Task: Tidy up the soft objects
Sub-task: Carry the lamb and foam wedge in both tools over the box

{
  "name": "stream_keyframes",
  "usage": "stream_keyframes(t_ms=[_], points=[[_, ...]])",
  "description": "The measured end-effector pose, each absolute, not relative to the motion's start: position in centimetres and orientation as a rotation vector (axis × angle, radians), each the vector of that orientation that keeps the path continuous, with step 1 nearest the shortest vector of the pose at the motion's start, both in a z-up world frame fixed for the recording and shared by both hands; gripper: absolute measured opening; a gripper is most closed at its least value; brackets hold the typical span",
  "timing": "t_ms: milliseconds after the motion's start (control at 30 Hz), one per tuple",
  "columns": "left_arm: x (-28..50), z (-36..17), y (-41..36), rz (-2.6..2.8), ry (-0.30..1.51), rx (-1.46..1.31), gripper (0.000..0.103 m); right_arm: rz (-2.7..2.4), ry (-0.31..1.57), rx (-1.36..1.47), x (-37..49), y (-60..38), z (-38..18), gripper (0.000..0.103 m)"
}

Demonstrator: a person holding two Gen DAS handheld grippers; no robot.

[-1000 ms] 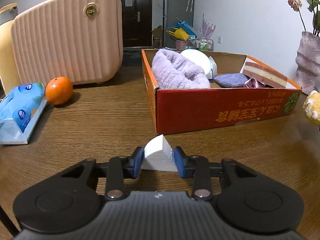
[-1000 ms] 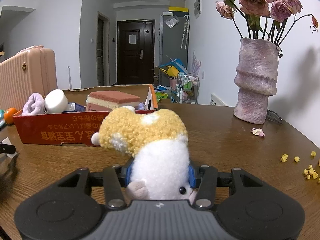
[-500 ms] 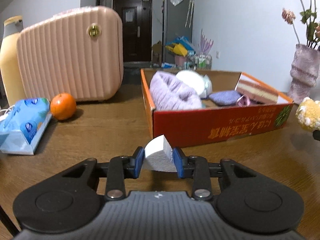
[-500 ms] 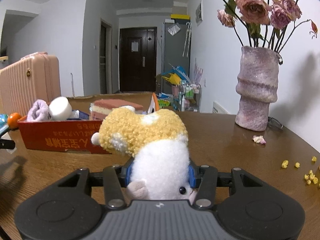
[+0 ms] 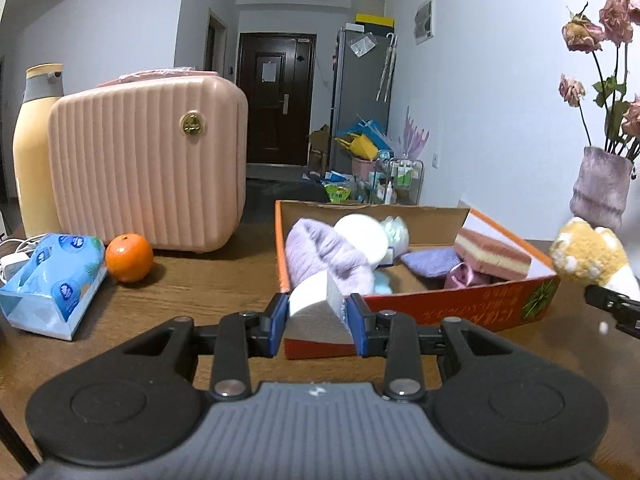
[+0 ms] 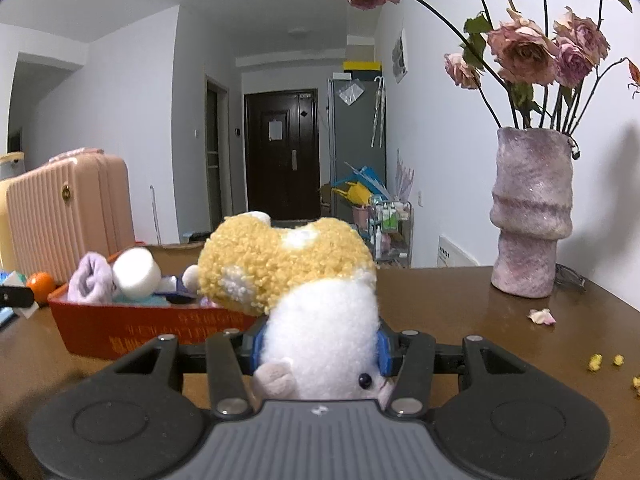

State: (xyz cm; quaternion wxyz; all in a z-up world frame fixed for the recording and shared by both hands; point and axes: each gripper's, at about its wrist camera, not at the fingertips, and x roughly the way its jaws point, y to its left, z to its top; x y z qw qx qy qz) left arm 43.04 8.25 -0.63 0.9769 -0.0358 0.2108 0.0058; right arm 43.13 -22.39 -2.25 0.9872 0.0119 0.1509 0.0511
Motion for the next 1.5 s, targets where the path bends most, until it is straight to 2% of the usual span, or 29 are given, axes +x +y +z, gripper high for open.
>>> stream_keyframes(t_ms=[633, 1500], points=[[47.5, 1.0, 2.7, -0.011, 0.369, -0.144, 0.034, 0.109, 0.206, 0.049, 48.2, -19.6, -0.8, 0.049], [58.4, -0.6, -1.8, 0.036, 0.353, -0.078, 0.034, 0.147, 0.23, -0.071, 60.0, -18.0, -1.2, 0.049]])
